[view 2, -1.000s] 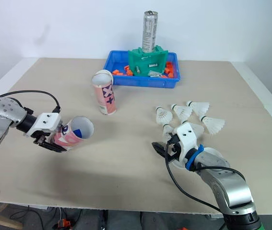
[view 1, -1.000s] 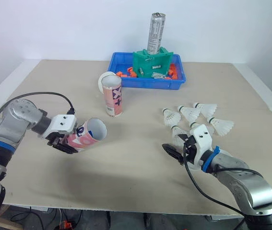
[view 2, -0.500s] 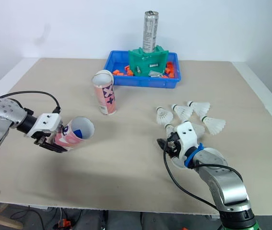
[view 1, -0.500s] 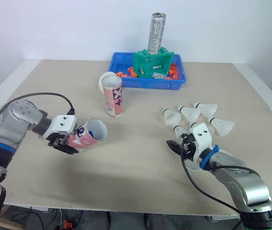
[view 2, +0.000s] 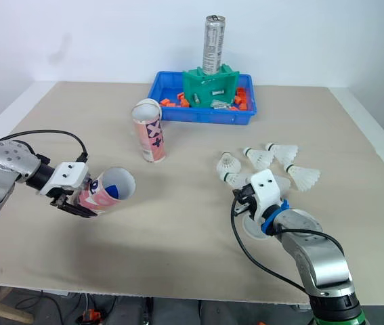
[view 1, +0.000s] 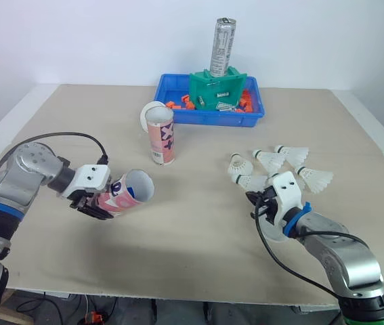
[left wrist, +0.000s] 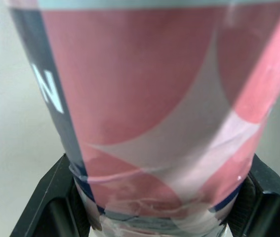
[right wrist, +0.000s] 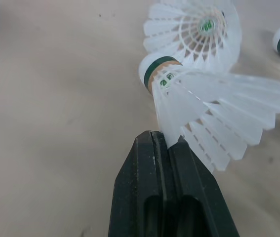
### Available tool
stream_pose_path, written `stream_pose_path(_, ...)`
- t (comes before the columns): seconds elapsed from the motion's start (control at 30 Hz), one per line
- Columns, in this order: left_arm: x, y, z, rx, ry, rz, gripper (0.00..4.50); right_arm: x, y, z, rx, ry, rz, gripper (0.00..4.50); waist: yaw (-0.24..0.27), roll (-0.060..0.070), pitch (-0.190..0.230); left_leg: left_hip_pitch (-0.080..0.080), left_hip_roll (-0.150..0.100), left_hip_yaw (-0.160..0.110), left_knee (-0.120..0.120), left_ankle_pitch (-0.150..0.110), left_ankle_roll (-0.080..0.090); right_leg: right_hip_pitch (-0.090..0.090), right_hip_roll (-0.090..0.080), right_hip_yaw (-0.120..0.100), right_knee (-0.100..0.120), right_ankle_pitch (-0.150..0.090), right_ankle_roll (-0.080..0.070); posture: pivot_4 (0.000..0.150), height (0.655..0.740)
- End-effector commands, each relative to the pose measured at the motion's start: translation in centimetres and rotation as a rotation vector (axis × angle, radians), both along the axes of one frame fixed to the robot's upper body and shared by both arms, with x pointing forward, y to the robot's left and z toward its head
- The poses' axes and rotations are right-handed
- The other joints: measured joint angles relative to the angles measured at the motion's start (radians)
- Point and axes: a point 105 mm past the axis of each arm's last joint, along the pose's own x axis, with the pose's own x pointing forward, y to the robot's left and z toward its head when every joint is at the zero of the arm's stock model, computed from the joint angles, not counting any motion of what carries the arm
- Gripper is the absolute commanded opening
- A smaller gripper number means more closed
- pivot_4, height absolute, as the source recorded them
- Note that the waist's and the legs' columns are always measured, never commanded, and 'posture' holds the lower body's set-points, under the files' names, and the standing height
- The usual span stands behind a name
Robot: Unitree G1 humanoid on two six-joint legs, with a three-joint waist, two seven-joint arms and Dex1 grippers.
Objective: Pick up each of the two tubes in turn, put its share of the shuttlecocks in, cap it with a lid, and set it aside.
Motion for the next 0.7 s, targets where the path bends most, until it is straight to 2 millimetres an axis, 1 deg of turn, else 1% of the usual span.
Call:
stream_pose_path(0.03, -1.2, -1.0, -2.4, 0.010, 0.104, -0.052, 2.90, 0.0, 0.1, 2.8, -0.009, -0.093, 0.021, 0.04, 0.000, 0.000, 0.000, 0.000, 0.000, 0.000, 0.000, 0.000, 0.000, 0.000, 0.000, 0.000, 0.000, 0.000, 0.000, 0.150, 0.7400)
stream_pose_path(0.1, -1.2, -1.0, -2.4, 0.009, 0.104, -0.052, 2.90, -0.3, 0.0, 3.8, -0.018, -0.116, 0.035, 0.04, 0.000, 0.000, 0.000, 0.000, -0.001, 0.000, 0.000, 0.000, 0.000, 0.000, -0.001, 0.000, 0.000, 0.000, 0.001, 0.150, 0.7400)
stream_pose_path(0.3, -1.2, -1.0, -2.4, 0.008, 0.106, -0.052, 2.90, -1.9, 0.4, 6.3, -0.081, -0.139, 0.182, 0.04, 0.000, 0.000, 0.000, -0.001, -0.002, 0.000, 0.000, 0.000, 0.000, 0.000, -0.002, 0.000, 0.000, -0.001, 0.001, 0.150, 0.7400)
stream_pose_path(0.33, -1.2, -1.1, -2.4, 0.007, 0.107, -0.052, 2.90, -2.2, 0.7, 7.1, -0.081, -0.150, 0.224, 0.04, 0.000, 0.000, 0.000, -0.001, -0.002, 0.000, 0.000, 0.000, 0.000, 0.000, -0.002, 0.000, 0.000, -0.001, 0.001, 0.150, 0.7400)
stream_pose_path(0.37, -1.1, -1.1, -2.4, 0.007, 0.107, -0.052, 2.90, -2.6, 1.3, 8.0, -0.077, -0.166, 0.281, 0.04, 0.000, 0.000, 0.000, -0.001, -0.002, -0.001, 0.000, 0.000, 0.000, 0.001, -0.002, 0.000, 0.000, -0.001, 0.001, 0.150, 0.7400)
stream_pose_path(0.43, -1.1, -1.2, -2.4, 0.007, 0.108, -0.054, 2.90, -4.4, 3.6, 10.0, -0.118, -0.240, 0.477, 0.04, 0.000, 0.001, 0.000, -0.001, -0.002, -0.001, 0.000, 0.000, 0.000, 0.001, -0.002, 0.000, 0.000, -0.001, 0.001, 0.150, 0.7400)
stream_pose_path(0.53, -0.9, -1.3, -2.3, 0.004, 0.111, -0.056, 2.90, -6.2, 6.8, 11.0, -0.194, -0.298, 0.722, 0.04, 0.000, 0.001, 0.000, 0.000, -0.002, -0.001, 0.000, -0.001, 0.001, 0.001, -0.002, -0.001, 0.000, -0.001, 0.001, 0.150, 0.7400)
stream_pose_path(0.6, -0.8, -1.5, -2.3, 0.000, 0.115, -0.057, 2.90, -6.5, 8.1, 11.2, -0.258, -0.324, 0.835, 0.04, 0.000, 0.001, 0.000, 0.000, -0.002, -0.001, 0.000, -0.001, 0.001, 0.001, -0.002, -0.001, 0.000, -0.002, 0.001, 0.150, 0.7400)
stream_pose_path(0.7, -0.7, -1.7, -2.4, -0.014, 0.140, -0.050, 2.90, -6.0, 10.2, 11.7, -0.340, -0.374, 0.996, 0.04, 0.000, 0.001, 0.001, -0.001, -0.002, 0.000, 0.001, -0.001, 0.001, 0.000, -0.003, -0.001, -0.001, -0.002, 0.001, 0.150, 0.7400)
